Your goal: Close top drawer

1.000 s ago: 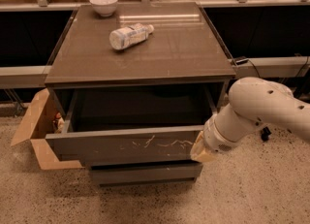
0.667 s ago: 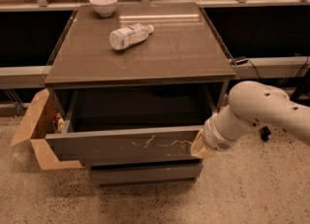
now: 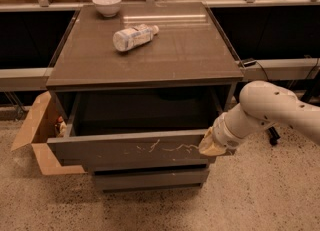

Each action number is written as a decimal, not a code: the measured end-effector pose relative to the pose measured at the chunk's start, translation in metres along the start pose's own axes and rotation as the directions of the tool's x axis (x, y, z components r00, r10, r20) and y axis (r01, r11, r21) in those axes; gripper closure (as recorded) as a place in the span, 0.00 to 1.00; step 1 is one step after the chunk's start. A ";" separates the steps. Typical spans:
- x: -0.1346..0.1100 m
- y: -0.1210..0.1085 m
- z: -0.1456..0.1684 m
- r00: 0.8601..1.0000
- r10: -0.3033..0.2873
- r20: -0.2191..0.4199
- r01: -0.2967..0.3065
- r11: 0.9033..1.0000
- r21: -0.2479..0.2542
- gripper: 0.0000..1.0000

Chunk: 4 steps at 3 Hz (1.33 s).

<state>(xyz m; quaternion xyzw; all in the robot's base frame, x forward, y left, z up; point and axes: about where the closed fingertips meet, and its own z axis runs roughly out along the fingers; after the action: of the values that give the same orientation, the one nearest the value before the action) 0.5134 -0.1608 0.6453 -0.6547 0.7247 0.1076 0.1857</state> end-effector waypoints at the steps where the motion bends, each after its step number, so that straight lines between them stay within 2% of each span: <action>1: 0.002 -0.004 0.002 1.000 0.000 0.010 0.000 1.000 -0.001 0.59; 3: 0.011 -0.022 0.009 0.999 -0.003 0.044 0.003 1.000 -0.005 0.12; 4: 0.011 -0.028 0.007 0.998 -0.012 0.055 0.012 1.000 0.006 0.00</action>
Offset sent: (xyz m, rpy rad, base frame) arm 0.0359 -0.0166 -0.0161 0.0653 0.0008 0.0091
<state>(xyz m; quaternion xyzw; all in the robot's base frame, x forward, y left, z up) 0.5416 -0.1713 0.6375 -0.6555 0.7156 0.1224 0.2080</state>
